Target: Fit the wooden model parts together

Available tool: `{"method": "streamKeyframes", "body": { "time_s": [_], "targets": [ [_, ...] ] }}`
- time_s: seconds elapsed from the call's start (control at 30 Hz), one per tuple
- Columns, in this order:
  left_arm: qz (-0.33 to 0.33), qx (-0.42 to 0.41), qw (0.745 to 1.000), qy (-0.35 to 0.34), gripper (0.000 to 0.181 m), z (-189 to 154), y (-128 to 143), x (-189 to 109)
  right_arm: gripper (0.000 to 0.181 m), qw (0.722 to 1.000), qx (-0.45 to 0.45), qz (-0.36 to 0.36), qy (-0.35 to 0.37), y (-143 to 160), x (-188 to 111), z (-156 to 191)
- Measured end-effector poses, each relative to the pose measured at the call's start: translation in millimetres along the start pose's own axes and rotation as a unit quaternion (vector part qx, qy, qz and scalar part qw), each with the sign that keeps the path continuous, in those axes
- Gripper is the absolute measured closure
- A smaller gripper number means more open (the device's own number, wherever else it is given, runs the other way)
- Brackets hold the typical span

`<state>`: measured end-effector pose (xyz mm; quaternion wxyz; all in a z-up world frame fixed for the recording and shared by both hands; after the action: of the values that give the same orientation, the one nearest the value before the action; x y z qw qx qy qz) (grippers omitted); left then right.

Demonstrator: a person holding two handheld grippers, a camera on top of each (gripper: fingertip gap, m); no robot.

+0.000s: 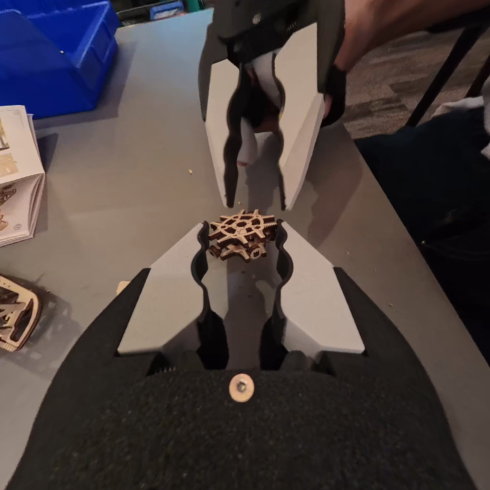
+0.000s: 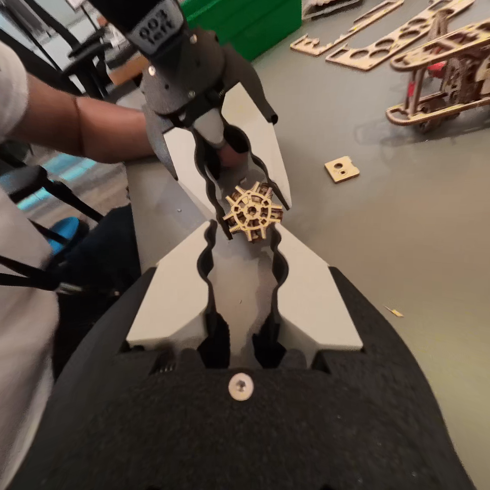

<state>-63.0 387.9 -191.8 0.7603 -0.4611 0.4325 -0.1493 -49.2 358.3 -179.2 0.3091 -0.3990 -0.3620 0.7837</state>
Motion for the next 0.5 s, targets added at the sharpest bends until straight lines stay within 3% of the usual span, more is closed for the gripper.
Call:
{"method": "streamKeyframes", "body": {
  "time_s": [0.17,0.27,0.37,0.5],
  "targets": [
    [0.031,0.017,0.998,0.046,0.133,-15,7,6,0.142,0.998,-0.055,0.02,-0.001,2,6,-2],
    [0.045,0.002,0.994,0.096,0.134,-25,11,6,0.139,0.987,-0.156,0.049,-0.006,5,9,2],
    [0.071,-0.009,0.992,0.107,0.133,-27,18,10,0.141,0.969,-0.213,0.121,0.001,13,14,4],
    [0.08,0.005,0.991,0.104,0.133,-29,20,11,0.141,0.952,-0.198,0.233,0.023,27,12,4]
  ]
}}
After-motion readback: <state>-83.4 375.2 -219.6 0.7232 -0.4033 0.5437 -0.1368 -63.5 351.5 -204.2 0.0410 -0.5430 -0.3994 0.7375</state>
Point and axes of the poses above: each gripper's, where its closed fingertips meet, x out along the fingers, y out of its underside, z = x × y across the jaws, the point moved 2 cm from there along -x, back along the fingers, and after that the axes turned 7 degrees about x, right-handed, at the moved point
